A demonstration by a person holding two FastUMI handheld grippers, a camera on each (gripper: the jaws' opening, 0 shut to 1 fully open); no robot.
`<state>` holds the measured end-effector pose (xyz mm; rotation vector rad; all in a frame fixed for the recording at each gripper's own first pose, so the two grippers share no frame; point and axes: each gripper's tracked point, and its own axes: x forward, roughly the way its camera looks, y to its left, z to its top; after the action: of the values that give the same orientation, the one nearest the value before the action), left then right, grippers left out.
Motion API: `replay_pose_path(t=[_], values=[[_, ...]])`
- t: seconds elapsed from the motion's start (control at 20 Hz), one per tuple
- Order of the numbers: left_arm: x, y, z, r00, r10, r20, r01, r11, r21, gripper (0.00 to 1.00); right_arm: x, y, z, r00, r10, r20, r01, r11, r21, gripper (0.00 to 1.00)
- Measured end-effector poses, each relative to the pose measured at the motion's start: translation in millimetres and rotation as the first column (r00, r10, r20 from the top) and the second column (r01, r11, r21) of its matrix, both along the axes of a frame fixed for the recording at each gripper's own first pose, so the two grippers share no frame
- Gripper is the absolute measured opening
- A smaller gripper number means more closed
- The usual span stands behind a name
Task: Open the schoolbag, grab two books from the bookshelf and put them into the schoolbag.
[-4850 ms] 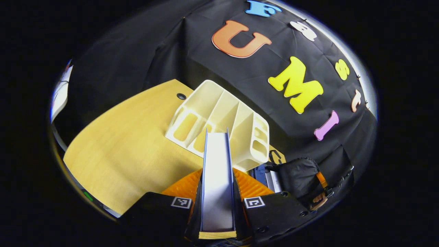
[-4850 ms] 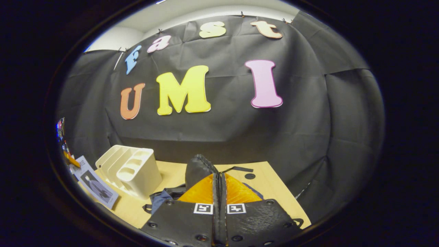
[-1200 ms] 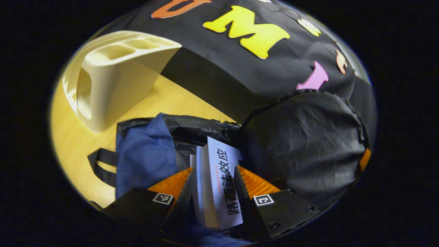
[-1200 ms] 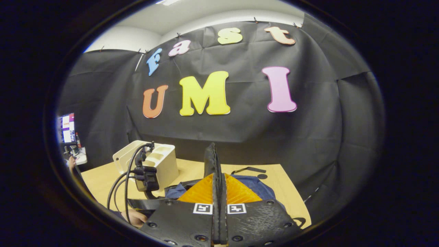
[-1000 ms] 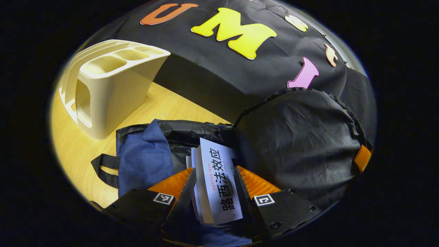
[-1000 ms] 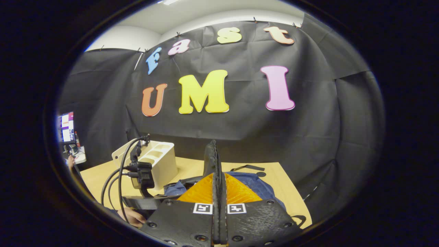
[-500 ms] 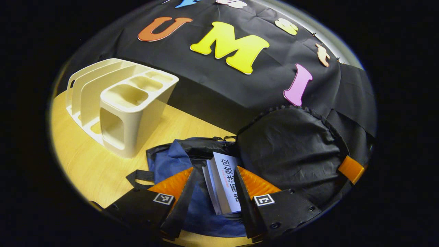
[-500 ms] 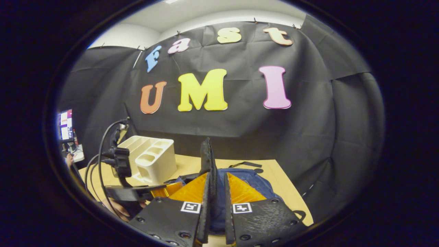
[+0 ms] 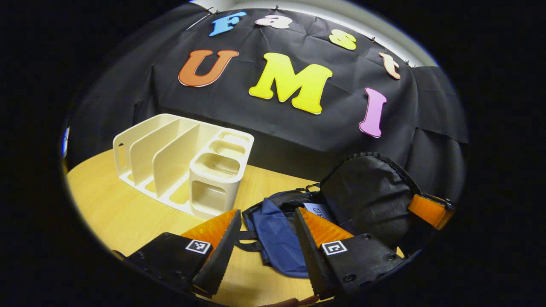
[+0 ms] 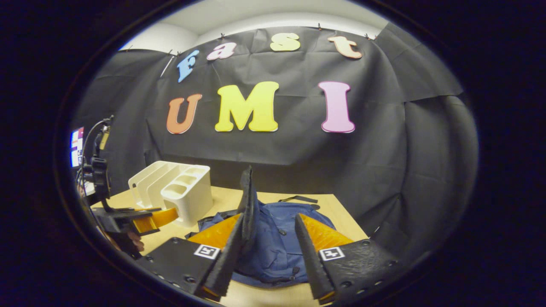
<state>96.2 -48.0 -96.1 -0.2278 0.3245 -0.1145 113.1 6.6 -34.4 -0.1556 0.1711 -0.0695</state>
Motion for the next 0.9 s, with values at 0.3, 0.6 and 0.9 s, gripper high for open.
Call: replay_pose_path(t=[0.3,0.6,0.9], values=[[-35.4,41.5,25.1,0.998,0.010,0.060,-0.017,0.992,0.128,0.84,-20.3,-20.8,-5.7,0.994,-0.112,0.017,0.112,0.994,0.019,0.93],[-79.8,75.0,54.6,0.988,0.026,0.153,-0.057,0.977,0.204,0.87,-73.6,-10.6,1.5,0.991,-0.104,0.084,0.103,0.994,0.024,0.94],[-107.6,75.1,59.0,0.988,0.009,0.155,-0.038,0.982,0.185,0.95,-114.0,-11.5,30.2,0.974,-0.123,0.188,0.120,0.992,0.026,0.98]])
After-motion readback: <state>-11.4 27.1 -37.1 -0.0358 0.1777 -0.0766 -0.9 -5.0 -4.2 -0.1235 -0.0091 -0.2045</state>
